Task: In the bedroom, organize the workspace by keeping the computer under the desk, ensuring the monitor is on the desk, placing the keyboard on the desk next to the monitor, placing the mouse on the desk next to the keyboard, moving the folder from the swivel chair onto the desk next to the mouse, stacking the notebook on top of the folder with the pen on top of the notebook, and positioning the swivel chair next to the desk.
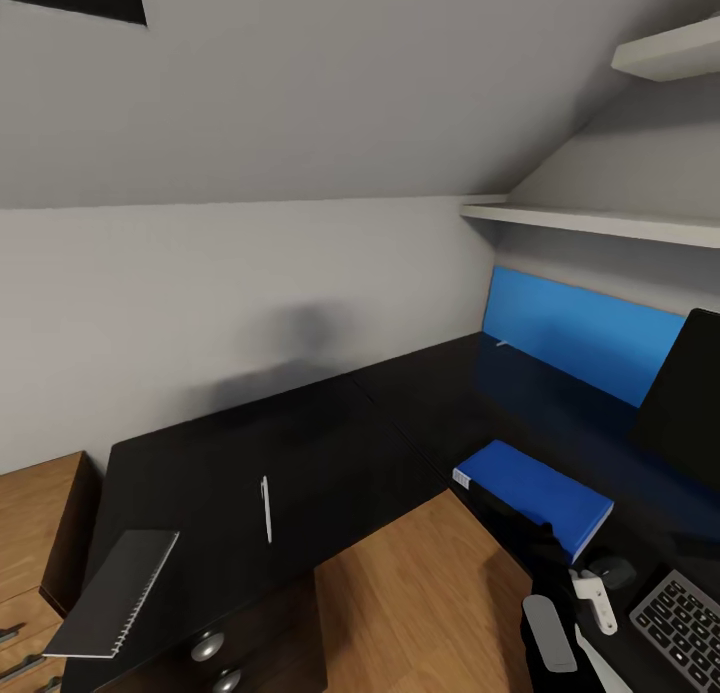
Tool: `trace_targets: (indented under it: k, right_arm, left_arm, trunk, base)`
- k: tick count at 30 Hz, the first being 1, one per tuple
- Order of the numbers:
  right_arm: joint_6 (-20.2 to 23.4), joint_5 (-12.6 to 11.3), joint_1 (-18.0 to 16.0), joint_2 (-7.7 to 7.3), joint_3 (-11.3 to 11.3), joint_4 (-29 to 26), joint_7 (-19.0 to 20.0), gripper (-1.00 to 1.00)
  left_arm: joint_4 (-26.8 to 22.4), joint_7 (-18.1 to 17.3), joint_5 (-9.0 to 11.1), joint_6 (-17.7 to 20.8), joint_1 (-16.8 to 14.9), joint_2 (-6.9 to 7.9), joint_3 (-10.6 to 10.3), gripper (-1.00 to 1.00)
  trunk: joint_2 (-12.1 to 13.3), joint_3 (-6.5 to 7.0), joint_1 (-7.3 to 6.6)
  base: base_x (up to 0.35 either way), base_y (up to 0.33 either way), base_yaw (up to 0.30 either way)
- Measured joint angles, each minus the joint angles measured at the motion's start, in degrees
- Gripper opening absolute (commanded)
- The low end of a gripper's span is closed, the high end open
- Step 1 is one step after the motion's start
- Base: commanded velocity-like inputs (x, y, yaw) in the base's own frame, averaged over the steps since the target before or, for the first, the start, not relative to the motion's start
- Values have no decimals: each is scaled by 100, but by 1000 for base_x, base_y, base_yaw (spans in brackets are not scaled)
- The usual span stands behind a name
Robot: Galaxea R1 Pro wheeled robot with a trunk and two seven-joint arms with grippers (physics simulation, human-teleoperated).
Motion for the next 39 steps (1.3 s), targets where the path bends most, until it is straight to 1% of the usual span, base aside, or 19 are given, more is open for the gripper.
trace_targets:
  k: [9,10,11,12,31,39]
  right_arm:
    - [7,51,-3,-63,9,-6,-69,-100]
    - [7,48,-3,-66,12,-5,-71,100]
    - [2,-2,-2,-68,6,-1,-82,100]
    - [1,-4,-2,-69,7,0,-86,100]
    - [-4,75,-2,-65,34,21,-74,100]
    - [4,53,-1,-64,43,72,-69,100]
  left_arm:
    - [0,-2,-1,-1,0,-1,-1,100]
    - [0,-4,-1,-1,-1,0,-1,100]
    - [0,-5,-1,-1,0,0,-1,100]
    - [0,-6,-1,-1,0,0,-1,100]
    - [0,-7,-1,-1,-2,0,-14,100]
    - [0,-7,-1,-1,-2,0,-18,100]
  trunk:
    - [0,1,0]
    - [0,1,0]
    - [0,0,0]
    - [0,0,0]
    - [0,1,0]
    - [0,1,0]
  base:
    - [0,0,0]
    - [0,0,0]
    - [0,0,0]
    - [0,0,0]
    - [0,2,0]
    - [-53,80,0]
